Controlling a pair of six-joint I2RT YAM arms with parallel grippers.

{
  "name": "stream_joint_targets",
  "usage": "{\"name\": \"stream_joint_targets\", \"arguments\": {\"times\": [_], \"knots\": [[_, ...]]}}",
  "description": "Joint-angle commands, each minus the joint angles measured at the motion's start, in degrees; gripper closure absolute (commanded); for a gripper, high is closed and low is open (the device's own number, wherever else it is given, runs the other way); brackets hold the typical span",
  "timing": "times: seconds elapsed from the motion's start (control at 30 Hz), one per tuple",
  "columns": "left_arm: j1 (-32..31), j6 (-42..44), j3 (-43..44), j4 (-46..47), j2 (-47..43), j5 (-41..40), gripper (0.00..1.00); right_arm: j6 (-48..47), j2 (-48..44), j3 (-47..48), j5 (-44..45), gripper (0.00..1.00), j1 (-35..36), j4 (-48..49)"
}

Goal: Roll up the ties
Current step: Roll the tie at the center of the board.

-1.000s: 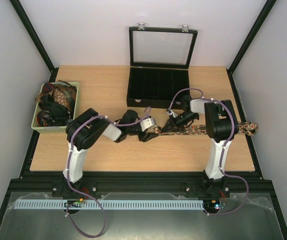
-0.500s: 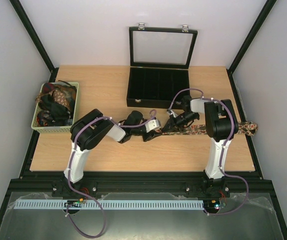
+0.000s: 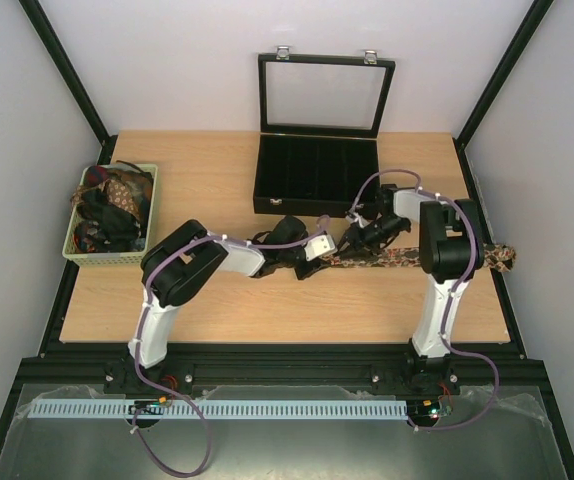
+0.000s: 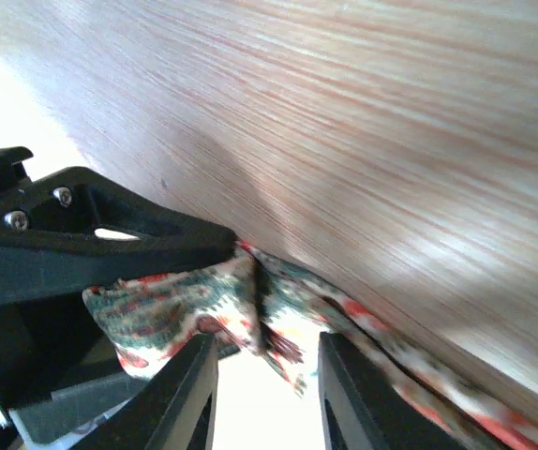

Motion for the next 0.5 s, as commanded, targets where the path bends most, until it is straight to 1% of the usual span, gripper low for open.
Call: {"name": "stream_joint_targets", "arguments": {"times": [0.0,0.07,0.1,0.13,0.17,0.23,0.4,0.47], "knots": [[0.1,2.3,-2.1,-20.8,0.8,-8.8,0.66,-1.8,-1.7,1.9,1.1,0.63,-2.5,-7.0],[0.2,3.2,-1.3,-23.3,0.6,-10.0,0.66,3.6,-3.9,0.0,-4.9,0.53,-2.4,-4.1],[0.2,3.7,-0.8,-24.5,0.6,-10.3,0.66,7.5,-5.0,-1.7,-7.9,0.5,-2.1,-0.2],[0.3,4.1,-0.6,-25.2,0.4,-10.4,0.66,11.1,-6.1,-3.1,-10.2,0.5,-1.6,2.6],[0.4,4.3,-0.7,-25.5,0.2,-10.2,0.66,14.1,-6.9,-4.3,-12.1,0.51,-1.0,5.1],[0.5,4.5,-0.8,-26.0,-0.2,-10.1,0.66,17.2,-7.6,-6.2,-13.2,0.53,0.5,8.9],[0.5,4.5,-1.1,-26.5,-0.1,-9.8,0.65,18.3,-5.8,-7.9,-12.6,0.61,3.3,11.9],[0.5,4.4,-1.0,-26.6,0.0,-9.8,0.65,18.4,-5.6,-8.2,-12.0,0.62,4.0,12.9]]}}
